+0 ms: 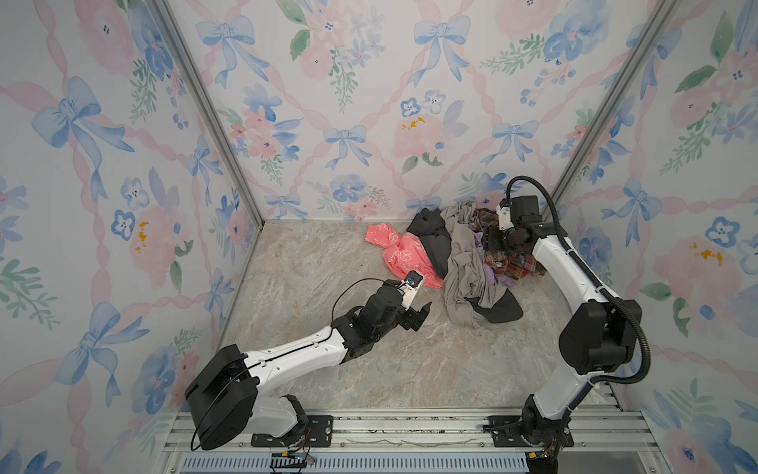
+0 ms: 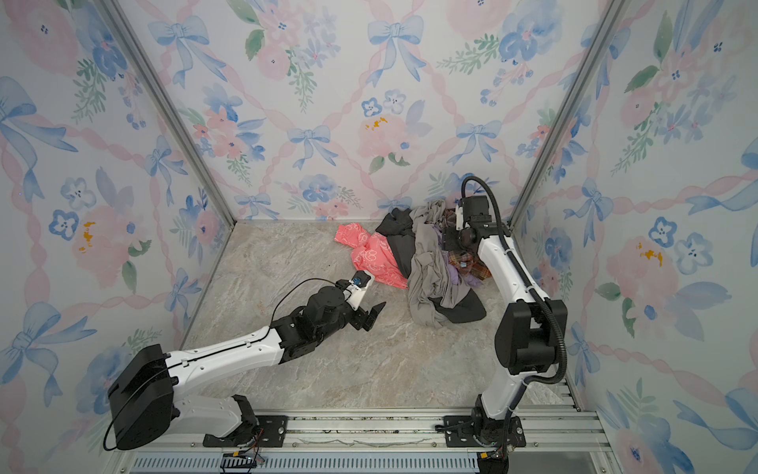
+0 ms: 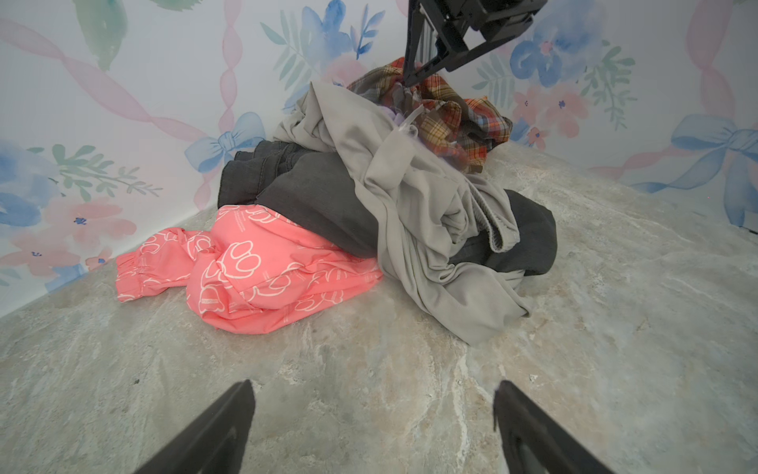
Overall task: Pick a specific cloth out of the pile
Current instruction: 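Reach the right gripper over the pile while the left gripper advances toward it, then lower the right gripper into the pile and pinch the lavender shirt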
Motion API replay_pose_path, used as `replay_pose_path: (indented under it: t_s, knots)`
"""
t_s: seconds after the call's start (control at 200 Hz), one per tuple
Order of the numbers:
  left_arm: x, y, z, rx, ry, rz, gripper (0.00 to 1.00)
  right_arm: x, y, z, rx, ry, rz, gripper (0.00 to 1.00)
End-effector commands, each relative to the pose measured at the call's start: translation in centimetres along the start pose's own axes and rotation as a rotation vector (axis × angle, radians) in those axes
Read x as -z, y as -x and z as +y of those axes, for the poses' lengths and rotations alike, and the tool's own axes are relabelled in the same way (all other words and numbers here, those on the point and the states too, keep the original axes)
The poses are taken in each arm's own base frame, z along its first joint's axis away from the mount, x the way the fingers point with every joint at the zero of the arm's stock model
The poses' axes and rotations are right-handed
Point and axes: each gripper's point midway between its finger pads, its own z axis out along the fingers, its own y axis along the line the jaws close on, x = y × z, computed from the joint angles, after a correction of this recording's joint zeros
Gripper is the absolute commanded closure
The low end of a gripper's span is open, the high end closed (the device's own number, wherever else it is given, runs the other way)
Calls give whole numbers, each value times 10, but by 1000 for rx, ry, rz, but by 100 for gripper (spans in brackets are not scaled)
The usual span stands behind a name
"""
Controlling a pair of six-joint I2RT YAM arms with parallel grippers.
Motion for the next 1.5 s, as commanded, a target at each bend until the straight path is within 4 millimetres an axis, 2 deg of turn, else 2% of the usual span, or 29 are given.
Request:
replay_pose_path:
  t_s: [0.0,0.28,0.345,0.615,0.975,1.11,1.145,1.225,1.3,1.355,1.395,1.495]
  knots:
    - [-2,-1,-6,-66,20,11,8,-4,-1,-2,9,26,44,31]
    - [-10,-10,-20,-90,-9,38,8,-22,9,0,27,55,41,40]
    - [-11,-11,-21,-91,-14,43,8,-27,10,1,31,58,42,46]
    - [-13,-14,-21,-93,-14,53,8,-43,17,9,64,70,48,46]
    - [-16,-19,-18,-116,12,70,8,-76,6,28,117,75,113,47]
    - [-17,-21,-16,-124,23,75,8,-87,8,33,128,75,126,50]
    - [-18,-22,-16,-124,21,77,8,-90,8,33,126,75,133,53]
    - [-19,-24,-17,-127,22,83,8,-96,9,34,127,74,149,69]
    - [-19,-25,-14,-131,35,84,8,-94,17,30,138,37,139,91]
    - [-19,-24,-13,-133,43,84,8,-86,27,31,149,33,107,93]
    - [-19,-24,-12,-132,45,84,8,-79,35,30,153,25,80,100]
    - [-19,-24,-12,-132,43,83,8,-59,55,27,147,5,9,100]
